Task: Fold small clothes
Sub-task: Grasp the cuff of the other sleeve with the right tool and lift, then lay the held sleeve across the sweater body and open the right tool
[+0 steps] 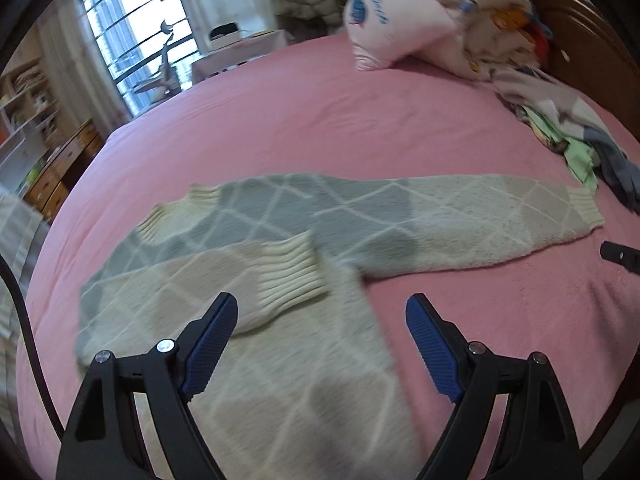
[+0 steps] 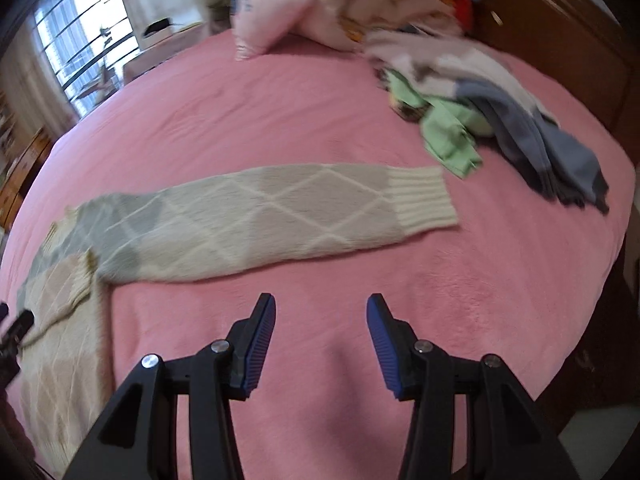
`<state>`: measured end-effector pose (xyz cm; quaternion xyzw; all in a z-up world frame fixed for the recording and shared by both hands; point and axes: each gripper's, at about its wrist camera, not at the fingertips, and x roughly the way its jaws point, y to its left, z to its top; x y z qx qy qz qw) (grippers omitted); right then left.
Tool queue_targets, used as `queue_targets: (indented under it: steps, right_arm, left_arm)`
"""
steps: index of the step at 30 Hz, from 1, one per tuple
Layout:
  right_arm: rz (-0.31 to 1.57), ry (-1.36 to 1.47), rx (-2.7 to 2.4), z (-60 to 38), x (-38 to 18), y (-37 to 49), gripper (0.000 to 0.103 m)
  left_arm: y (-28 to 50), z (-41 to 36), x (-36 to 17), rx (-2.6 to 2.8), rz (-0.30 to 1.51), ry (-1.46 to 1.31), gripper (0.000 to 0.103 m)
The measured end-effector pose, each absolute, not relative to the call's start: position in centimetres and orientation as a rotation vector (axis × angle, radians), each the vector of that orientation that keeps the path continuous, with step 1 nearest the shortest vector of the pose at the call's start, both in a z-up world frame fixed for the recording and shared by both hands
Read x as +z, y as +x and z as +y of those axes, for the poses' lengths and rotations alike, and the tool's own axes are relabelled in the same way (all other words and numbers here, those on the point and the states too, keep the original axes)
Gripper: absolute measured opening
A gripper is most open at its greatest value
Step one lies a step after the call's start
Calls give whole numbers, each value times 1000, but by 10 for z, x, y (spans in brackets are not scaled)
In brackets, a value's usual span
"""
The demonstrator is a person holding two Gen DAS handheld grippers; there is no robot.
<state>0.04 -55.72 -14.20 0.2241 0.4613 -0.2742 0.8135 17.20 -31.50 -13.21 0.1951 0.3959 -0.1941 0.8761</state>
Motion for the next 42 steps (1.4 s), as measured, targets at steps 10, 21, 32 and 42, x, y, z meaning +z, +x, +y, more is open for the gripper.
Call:
queue_targets:
  steps: [10,21,32,42]
  right_arm:
    - [919,917,-604,-645,-200,-6,48]
    - [882,734,-685,-652,-190,38,9]
    - [713,349,-345,-521,-44,86,8]
    - [707,145,-77,-358,8,187,8]
  left_arm:
    - [168,-434,-192,-528,856,539,85]
    - [171,-457,-195,-531,879,521,85]
    - [217,-349,-99,-412,819,278,85]
    - [260,-173,-55,-180,782,172,85]
